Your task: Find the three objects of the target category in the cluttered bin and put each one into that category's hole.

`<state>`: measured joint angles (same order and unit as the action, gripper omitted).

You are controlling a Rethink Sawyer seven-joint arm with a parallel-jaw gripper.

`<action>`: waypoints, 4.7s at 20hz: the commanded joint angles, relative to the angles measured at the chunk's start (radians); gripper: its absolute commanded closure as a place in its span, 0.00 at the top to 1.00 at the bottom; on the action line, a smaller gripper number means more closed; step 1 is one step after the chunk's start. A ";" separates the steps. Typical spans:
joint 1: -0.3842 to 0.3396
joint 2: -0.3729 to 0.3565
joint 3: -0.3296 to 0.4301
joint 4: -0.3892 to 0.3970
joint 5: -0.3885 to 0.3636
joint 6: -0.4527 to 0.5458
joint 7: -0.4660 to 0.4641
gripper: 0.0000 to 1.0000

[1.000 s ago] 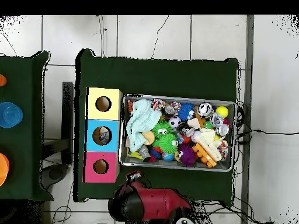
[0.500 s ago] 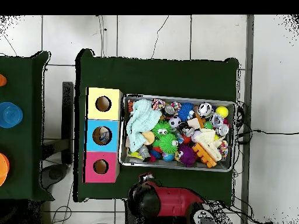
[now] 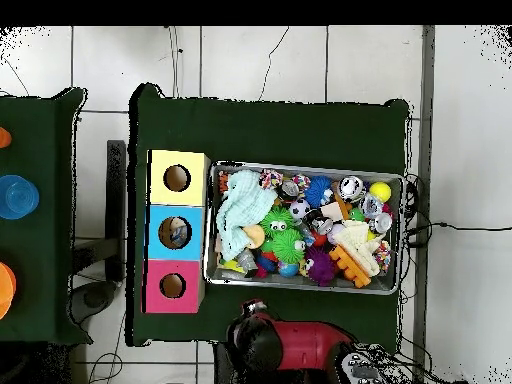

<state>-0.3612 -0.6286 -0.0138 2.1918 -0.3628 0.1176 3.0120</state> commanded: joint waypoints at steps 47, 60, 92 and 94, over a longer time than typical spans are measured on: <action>-0.215 0.084 0.436 -0.511 -0.251 0.488 -0.379 1.00; -0.103 -0.198 0.421 -0.332 -0.008 0.697 -0.135 1.00; -0.088 -0.134 0.257 -0.452 -0.180 0.515 -0.209 1.00; -0.093 -0.128 0.260 -0.464 -0.199 0.517 -0.220 1.00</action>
<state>-0.4164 -0.8085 0.2670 1.8066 -0.4720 0.6977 2.9162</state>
